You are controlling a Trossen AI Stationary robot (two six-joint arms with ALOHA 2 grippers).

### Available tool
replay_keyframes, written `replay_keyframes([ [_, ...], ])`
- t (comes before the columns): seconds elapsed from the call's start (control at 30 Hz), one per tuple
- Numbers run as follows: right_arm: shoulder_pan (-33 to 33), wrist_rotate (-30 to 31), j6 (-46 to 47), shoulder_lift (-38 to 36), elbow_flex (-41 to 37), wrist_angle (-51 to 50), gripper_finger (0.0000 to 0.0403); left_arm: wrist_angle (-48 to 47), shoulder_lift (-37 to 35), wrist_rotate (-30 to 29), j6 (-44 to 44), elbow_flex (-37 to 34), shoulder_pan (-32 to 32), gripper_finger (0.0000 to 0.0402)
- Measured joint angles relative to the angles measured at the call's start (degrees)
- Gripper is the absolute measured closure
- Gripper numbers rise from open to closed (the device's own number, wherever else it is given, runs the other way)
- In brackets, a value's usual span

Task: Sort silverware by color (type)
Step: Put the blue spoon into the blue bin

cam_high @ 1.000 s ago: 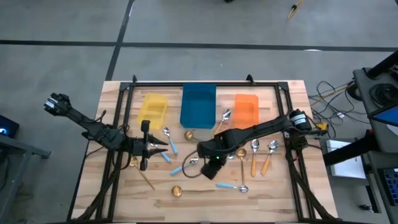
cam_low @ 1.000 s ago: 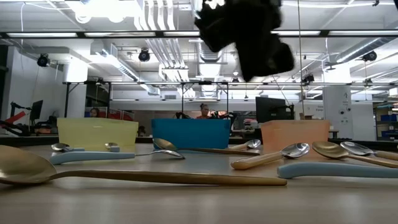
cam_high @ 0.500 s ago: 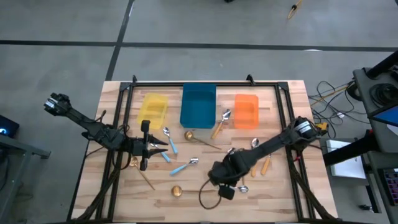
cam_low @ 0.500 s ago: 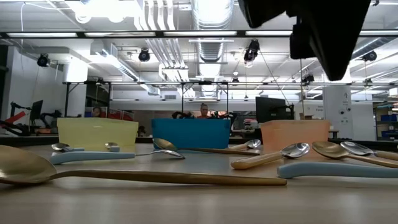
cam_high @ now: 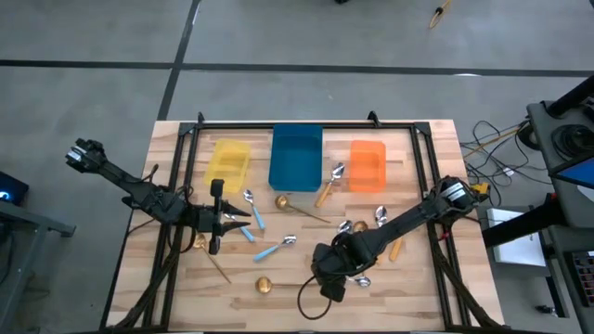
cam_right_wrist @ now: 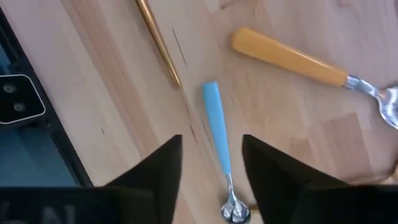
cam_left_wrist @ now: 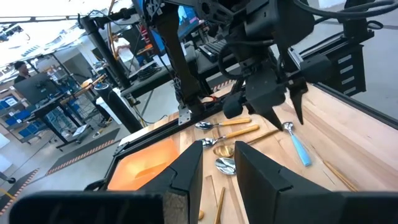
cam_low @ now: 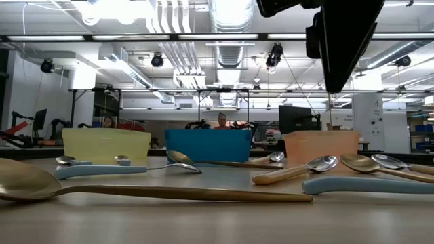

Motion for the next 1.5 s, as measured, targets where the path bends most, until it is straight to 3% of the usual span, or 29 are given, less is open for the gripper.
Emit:
replay_keyframes([
  [0.23,0.11,-1.41,-0.47,4.92,-0.07,0.47,0.0186,0.00,0.00,0.00,0.00,0.00,0.00,0.0326],
  [0.9,0.12,1.22,-3.07,7.88,-0.26,0.11,0.0184,-0.01,0.00,0.00,0.00,0.00,0.00,0.0326],
  [1.5,0.24,1.43,-2.03,7.63,-7.33,9.18,0.0184,-0.01,0.00,0.02,0.00,0.00,0.00,0.0326],
])
